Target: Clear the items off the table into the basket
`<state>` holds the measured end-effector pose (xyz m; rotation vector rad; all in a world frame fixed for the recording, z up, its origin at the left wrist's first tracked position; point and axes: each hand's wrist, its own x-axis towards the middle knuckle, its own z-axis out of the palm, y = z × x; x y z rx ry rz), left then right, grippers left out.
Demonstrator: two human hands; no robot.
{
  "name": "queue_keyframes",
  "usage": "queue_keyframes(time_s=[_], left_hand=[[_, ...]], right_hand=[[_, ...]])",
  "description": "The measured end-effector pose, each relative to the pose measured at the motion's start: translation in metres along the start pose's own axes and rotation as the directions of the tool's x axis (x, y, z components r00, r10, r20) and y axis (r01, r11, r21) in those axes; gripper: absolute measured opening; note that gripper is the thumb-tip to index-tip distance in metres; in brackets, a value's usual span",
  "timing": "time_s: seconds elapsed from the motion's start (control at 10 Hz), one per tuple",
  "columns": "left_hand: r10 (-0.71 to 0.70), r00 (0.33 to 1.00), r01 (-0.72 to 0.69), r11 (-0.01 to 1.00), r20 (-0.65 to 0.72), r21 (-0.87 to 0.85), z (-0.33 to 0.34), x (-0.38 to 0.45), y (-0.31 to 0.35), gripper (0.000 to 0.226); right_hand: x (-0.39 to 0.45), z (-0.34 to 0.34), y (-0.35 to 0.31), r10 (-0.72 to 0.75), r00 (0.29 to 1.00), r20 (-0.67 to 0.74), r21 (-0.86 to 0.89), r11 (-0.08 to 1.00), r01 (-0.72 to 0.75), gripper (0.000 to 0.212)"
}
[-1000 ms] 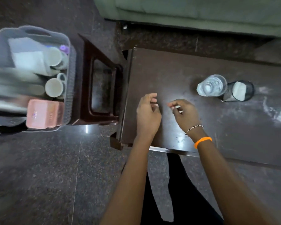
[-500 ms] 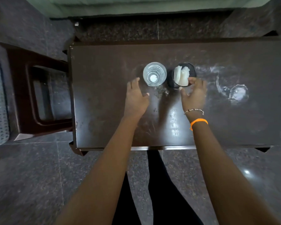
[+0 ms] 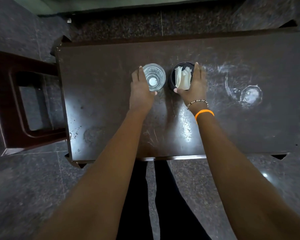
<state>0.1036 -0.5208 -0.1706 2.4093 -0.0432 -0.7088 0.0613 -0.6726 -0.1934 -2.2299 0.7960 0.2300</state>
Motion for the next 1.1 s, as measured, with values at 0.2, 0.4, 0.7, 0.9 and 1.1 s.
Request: queue_keyframes(time_s=[0.2,0.4,0.7,0.9,1.1], left_hand=[[0.025,1.000,-0.025,0.999,0.011,0.045,-0.003,0.003,-0.002,0.088],[0.018,0.999,-0.018,1.000,0.047,0.000,-0.007,0.001,-0.004,0.083],[0.077,0.984,-0.101,0.984,-0.162,-0.149,-0.057,-0.032,0.009,0.059],[0.193,0.894,-0.331,0.894,-0.405,-0.303,-0.135,-0.078,0.066,0.041],[0.208,0.795,-0.518,0.722,-0.570,-0.458,-0.221,-0.116,0.134,0.033]], right_hand=[[0.002,0.004,-0.007,-0.011,1.000,-0.012,-0.007,1.000,0.011,0.098],[-0.001,0.004,-0.014,-0.007,1.000,0.007,-0.023,1.000,0.007,0.098],[-0.045,-0.024,-0.069,-0.049,0.995,-0.091,0.057,0.997,0.054,0.077],[-0.096,-0.082,-0.168,-0.240,0.926,-0.291,0.255,0.913,0.317,0.051],[-0.134,-0.158,-0.264,-0.464,0.772,-0.435,0.321,0.721,0.614,0.043]])
